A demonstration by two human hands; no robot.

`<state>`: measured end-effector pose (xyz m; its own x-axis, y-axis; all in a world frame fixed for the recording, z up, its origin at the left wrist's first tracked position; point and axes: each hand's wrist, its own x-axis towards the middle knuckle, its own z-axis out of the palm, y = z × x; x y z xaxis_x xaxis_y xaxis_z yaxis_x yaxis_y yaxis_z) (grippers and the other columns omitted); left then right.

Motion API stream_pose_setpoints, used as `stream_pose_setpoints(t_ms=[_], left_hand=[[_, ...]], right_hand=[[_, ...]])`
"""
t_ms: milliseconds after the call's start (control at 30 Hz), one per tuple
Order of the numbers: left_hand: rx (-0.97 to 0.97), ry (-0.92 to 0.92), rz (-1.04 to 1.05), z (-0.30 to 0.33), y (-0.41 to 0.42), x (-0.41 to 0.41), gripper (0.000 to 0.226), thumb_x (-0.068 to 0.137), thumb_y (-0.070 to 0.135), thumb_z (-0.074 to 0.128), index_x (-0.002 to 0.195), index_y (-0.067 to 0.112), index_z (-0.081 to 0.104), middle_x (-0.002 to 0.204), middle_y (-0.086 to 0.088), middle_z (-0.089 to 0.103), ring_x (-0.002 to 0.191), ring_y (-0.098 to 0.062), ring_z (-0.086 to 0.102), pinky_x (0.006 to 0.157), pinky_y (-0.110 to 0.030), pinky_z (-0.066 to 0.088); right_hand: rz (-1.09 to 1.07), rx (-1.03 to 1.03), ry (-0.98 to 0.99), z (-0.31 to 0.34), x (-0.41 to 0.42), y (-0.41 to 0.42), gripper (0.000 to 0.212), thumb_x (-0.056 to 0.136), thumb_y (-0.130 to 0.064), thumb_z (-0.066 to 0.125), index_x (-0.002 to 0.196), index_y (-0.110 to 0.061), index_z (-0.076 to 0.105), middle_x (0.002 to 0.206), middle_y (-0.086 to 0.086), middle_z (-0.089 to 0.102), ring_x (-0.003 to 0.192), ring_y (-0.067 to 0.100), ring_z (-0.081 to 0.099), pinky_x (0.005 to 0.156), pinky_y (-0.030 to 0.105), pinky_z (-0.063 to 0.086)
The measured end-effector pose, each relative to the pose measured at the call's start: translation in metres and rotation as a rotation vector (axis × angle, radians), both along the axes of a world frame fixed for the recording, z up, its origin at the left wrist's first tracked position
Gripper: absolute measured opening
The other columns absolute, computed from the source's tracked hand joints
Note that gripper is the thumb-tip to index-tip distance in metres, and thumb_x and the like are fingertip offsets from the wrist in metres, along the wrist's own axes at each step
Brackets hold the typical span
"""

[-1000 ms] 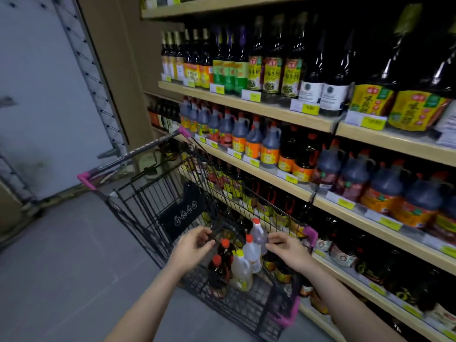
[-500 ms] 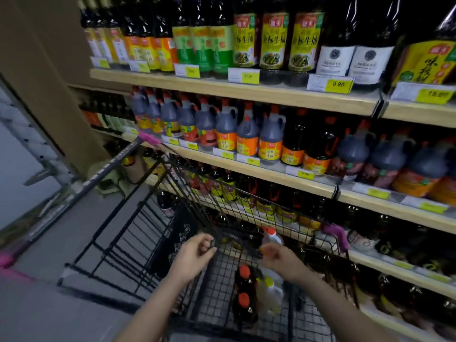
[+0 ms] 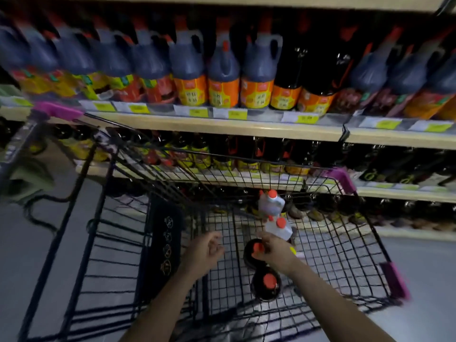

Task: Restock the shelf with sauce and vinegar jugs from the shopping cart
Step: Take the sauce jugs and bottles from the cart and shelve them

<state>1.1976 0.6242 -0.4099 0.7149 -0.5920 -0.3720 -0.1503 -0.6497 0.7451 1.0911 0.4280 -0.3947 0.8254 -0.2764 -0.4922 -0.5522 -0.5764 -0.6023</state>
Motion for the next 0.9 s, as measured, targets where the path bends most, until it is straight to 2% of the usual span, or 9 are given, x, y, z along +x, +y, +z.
stream_pose_setpoints(t_ms=[67, 167, 300, 467, 567, 633, 733, 800, 900], left_hand=[[0.027, 0.022, -0.037, -0.023, -0.002, 0.001, 0.030, 0.088, 0.027, 0.059, 0.117, 0.017, 0.056, 0.098, 0.003, 0.060, 0.091, -0.009, 0.060, 0.080, -0.026, 0.052], [0.065, 0.024, -0.084, -0.045, -0.004, -0.002, 0.030, 0.087, 0.028, 0.061, 0.116, 0.020, 0.057, 0.101, 0.005, 0.059, 0.088, -0.005, 0.056, 0.074, -0.018, 0.047], [0.070, 0.020, -0.094, -0.059, -0.010, -0.007, 0.035, 0.085, 0.032, 0.064, 0.116, 0.020, 0.057, 0.108, 0.005, 0.059, 0.094, -0.007, 0.055, 0.083, -0.029, 0.050], [0.056, 0.041, -0.119, -0.049, -0.016, -0.011, 0.056, 0.075, 0.036, 0.074, 0.124, 0.020, 0.051, 0.118, 0.004, 0.057, 0.105, -0.010, 0.055, 0.086, -0.027, 0.048], [0.048, 0.090, -0.122, -0.030, -0.021, -0.009, 0.089, 0.065, 0.038, 0.082, 0.139, 0.022, 0.036, 0.141, 0.001, 0.043, 0.127, -0.013, 0.043, 0.102, -0.029, 0.039], [0.047, 0.110, -0.146, -0.010, -0.027, -0.007, 0.104, 0.058, 0.042, 0.086, 0.143, 0.027, 0.028, 0.145, 0.007, 0.032, 0.132, -0.011, 0.033, 0.106, -0.032, 0.032], [-0.065, 0.140, -0.200, 0.019, -0.039, -0.008, 0.095, 0.052, 0.030, 0.090, 0.129, 0.043, 0.036, 0.123, 0.023, 0.039, 0.117, -0.001, 0.039, 0.099, -0.026, 0.035], [-0.157, 0.176, -0.168, 0.029, -0.046, -0.010, 0.090, 0.050, 0.022, 0.091, 0.116, 0.052, 0.037, 0.114, 0.027, 0.050, 0.108, 0.002, 0.051, 0.090, -0.020, 0.041], [-0.233, 0.216, -0.098, 0.042, -0.054, -0.011, 0.085, 0.053, 0.018, 0.089, 0.122, 0.036, 0.043, 0.111, 0.020, 0.058, 0.103, 0.004, 0.055, 0.078, -0.012, 0.039]], right_hand=[[0.074, -0.123, 0.039, -0.021, 0.010, 0.001, 0.059, 0.083, -0.023, 0.066, 0.136, -0.014, 0.043, 0.133, 0.004, 0.053, 0.122, 0.022, 0.050, 0.090, 0.022, 0.037], [0.177, -0.298, 0.138, -0.038, 0.017, 0.002, 0.050, 0.082, -0.020, 0.063, 0.130, -0.016, 0.048, 0.128, 0.005, 0.058, 0.116, 0.024, 0.055, 0.083, 0.026, 0.039], [0.242, -0.438, 0.120, -0.048, 0.016, 0.002, 0.039, 0.086, -0.016, 0.055, 0.125, -0.018, 0.052, 0.117, 0.007, 0.064, 0.104, 0.027, 0.062, 0.066, 0.027, 0.038], [0.121, -0.237, 0.044, -0.027, 0.015, -0.004, 0.036, 0.081, -0.015, 0.064, 0.117, -0.014, 0.058, 0.109, 0.009, 0.067, 0.102, 0.029, 0.061, 0.085, 0.038, 0.051], [0.117, -0.156, -0.055, 0.011, 0.021, -0.013, 0.032, 0.077, -0.016, 0.072, 0.107, -0.010, 0.062, 0.102, 0.008, 0.067, 0.098, 0.024, 0.060, 0.079, 0.027, 0.045], [0.125, -0.128, -0.125, 0.047, 0.027, -0.019, 0.034, 0.074, -0.017, 0.076, 0.104, -0.009, 0.065, 0.099, 0.008, 0.067, 0.093, 0.021, 0.060, 0.077, 0.026, 0.044], [0.079, -0.042, -0.186, 0.100, 0.037, -0.031, 0.030, 0.071, -0.020, 0.080, 0.096, -0.007, 0.068, 0.089, 0.007, 0.067, 0.074, 0.013, 0.062, 0.073, 0.028, 0.050], [0.029, 0.037, -0.207, 0.128, 0.043, -0.039, 0.023, 0.071, -0.021, 0.080, 0.084, -0.007, 0.068, 0.078, 0.010, 0.068, 0.063, 0.017, 0.062, 0.066, 0.033, 0.051], [-0.013, 0.054, -0.266, 0.153, 0.050, -0.044, 0.020, 0.071, -0.021, 0.080, 0.074, -0.006, 0.067, 0.067, 0.003, 0.062, 0.063, 0.015, 0.057, 0.068, 0.033, 0.047]])
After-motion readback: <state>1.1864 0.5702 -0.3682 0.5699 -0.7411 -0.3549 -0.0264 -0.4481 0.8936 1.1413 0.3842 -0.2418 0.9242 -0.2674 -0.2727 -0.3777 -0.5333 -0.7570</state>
